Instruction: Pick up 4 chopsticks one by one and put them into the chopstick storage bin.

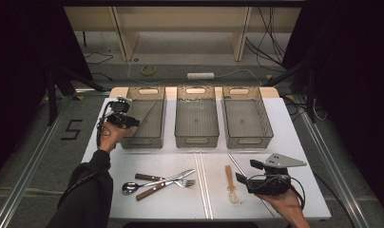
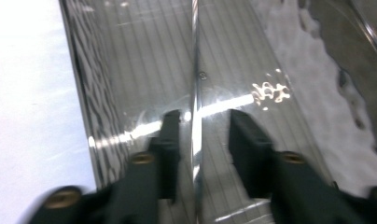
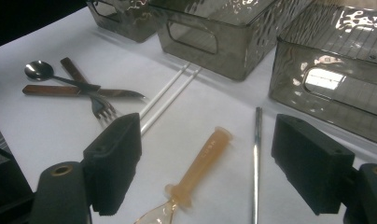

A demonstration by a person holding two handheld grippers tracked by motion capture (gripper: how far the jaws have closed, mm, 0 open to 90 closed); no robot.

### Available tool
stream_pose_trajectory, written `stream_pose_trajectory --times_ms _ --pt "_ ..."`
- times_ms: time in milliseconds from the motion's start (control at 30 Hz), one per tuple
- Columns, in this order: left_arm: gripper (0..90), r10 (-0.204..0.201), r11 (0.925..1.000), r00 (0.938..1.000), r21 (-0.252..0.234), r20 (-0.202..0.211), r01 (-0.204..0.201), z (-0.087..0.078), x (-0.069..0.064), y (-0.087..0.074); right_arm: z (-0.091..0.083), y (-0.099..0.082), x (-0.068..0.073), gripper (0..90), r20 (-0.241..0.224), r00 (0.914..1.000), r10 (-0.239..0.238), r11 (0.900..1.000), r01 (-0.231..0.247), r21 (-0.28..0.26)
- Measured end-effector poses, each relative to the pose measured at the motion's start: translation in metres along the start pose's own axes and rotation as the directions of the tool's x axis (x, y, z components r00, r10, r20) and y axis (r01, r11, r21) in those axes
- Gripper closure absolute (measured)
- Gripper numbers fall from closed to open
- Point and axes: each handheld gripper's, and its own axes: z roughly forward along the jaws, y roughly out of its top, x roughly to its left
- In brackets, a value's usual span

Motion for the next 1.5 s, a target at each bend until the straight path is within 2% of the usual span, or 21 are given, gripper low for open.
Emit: stream_pose_trajectory --times_ms 167,267,367,433,500,567,667,700,767,800,867,900,1067,1100,1133,1167,1300,1500 --pt "47.1 -0.004 0.9997 0.9999 -0.022 0.015 0.005 -0.01 -0.004 0.0 -0.001 0.001 -0.001 25.2 0.003 1.0 0.001 0.9999 -0.001 0.01" --pt "41.5 -0.003 0.9989 0.9985 -0.046 0.055 0.006 -0.02 -0.009 -0.003 -0.001 0.001 -0.001 25.3 0.016 0.9999 0.0 0.9997 0.0 0.025" --pt "36.5 0.008 0.9977 0.9951 -0.068 0.099 -0.001 -0.03 -0.015 -0.008 0.0 0.003 -0.002 27.2 0.043 0.999 -0.011 0.9962 0.007 0.087" --pt "34.1 0.029 0.9966 0.9925 -0.08 0.119 -0.02 -0.036 -0.021 -0.013 0.001 0.004 -0.003 27.8 0.054 0.9984 -0.017 0.987 0.008 0.161" --pt "32.0 0.06 0.9952 0.9902 -0.085 0.126 -0.049 -0.043 -0.027 -0.018 0.003 0.007 -0.003 29.6 0.063 0.9975 -0.033 0.9703 0.017 0.241" --pt "30.4 0.083 0.9926 0.9871 -0.099 0.137 -0.07 -0.049 -0.033 -0.024 0.004 0.01 -0.005 32.1 0.068 0.9969 -0.039 0.9497 0.016 0.313" --pt "28.5 0.11 0.9883 0.981 -0.122 0.16 -0.091 -0.058 -0.04 -0.035 0.006 0.013 -0.009 34.4 0.073 0.9971 -0.02 0.9164 -0.01 0.4" --pt "28.1 0.114 0.9867 0.9796 -0.134 0.165 -0.092 -0.06 -0.042 -0.038 0.007 0.014 -0.011 35.4 0.075 0.9971 -0.013 0.9033 -0.02 0.429" --pt "26.8 0.141 0.984 0.9755 -0.133 0.169 -0.119 -0.063 -0.047 -0.044 0.01 0.014 -0.015 37.4 0.084 0.9963 -0.018 0.8755 -0.025 0.482" --pt "26.2 0.144 0.9822 0.9747 -0.145 0.171 -0.12 -0.065 -0.048 -0.047 0.012 0.014 -0.016 38.2 0.09 0.9957 -0.024 0.8562 -0.026 0.516" --pt "25.8 0.166 0.9784 0.9684 -0.153 0.186 -0.138 -0.068 -0.052 -0.052 0.015 0.013 -0.018 41.4 0.105 0.9937 -0.038 0.8248 -0.029 0.565" --pt "25.2 0.171 0.9765 0.9676 -0.162 0.185 -0.142 -0.069 -0.054 -0.055 0.016 0.013 -0.018 42.9 0.101 0.9943 -0.035 0.8097 -0.031 0.586" --pt "23.5 0.207 0.9682 0.9542 -0.185 0.216 -0.169 -0.076 -0.066 -0.071 0.023 0.011 -0.019 50.4 0.095 0.9948 -0.039 0.7517 -0.033 0.659" --pt "23.0 0.216 0.9662 0.9515 -0.189 0.219 -0.175 -0.078 -0.068 -0.073 0.025 0.01 -0.02 52.4 0.093 0.9946 -0.046 0.7445 -0.028 0.667" --pt "22.6 0.22 0.9645 0.9494 -0.196 0.224 -0.177 -0.079 -0.07 -0.076 0.026 0.01 -0.019 54.5 0.094 0.9945 -0.047 0.7319 -0.03 0.681" --pt "22.5 0.221 0.9631 0.9475 -0.205 0.231 -0.175 -0.08 -0.073 -0.079 0.027 0.01 -0.019 56.1 0.088 0.9948 -0.051 0.7269 -0.024 0.686" --pt "21.7 0.248 0.956 0.938 -0.218 0.242 -0.197 -0.081 -0.079 -0.09 0.033 0.01 -0.019 60.6 0.088 0.9944 -0.058 0.6933 -0.023 0.72" --pt "21.7 0.252 0.9505 0.9359 -0.244 0.246 -0.192 -0.085 -0.083 -0.1 0.044 0.01 -0.021 68.7 0.084 0.9935 -0.077 0.6698 -0.01 0.743"
